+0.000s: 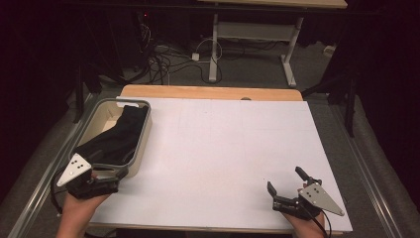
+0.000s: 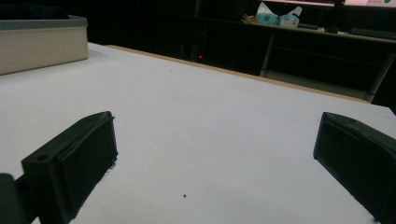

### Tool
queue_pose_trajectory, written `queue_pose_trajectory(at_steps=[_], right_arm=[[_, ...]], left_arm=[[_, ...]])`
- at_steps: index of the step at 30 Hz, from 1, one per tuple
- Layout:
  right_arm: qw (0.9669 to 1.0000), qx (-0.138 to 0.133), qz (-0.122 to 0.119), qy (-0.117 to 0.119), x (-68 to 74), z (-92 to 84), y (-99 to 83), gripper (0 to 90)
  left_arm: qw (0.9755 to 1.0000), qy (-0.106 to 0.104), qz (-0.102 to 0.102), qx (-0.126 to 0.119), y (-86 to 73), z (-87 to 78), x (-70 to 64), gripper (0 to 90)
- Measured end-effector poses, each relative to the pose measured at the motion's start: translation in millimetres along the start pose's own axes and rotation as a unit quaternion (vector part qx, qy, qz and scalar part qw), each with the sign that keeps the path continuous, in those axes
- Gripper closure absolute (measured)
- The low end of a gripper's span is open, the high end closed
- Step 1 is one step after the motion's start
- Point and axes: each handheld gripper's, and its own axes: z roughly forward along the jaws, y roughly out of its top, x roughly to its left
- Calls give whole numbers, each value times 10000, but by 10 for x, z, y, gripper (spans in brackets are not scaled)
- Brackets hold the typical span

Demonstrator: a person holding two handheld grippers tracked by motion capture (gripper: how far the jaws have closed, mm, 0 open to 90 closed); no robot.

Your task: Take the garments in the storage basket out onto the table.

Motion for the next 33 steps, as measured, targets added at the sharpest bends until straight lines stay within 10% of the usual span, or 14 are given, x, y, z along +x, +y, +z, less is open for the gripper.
queue_pose_trajectory(at_steps=[21,33], right_arm=[[9999,9,105,-57,-59,-11,-15,0],[9996,-39,198,184,23,11,32,0]], left_arm=[[9982,584,-150,64,-130,-202,387,0],[9988,442,-216,-69,2,-168,401,0]])
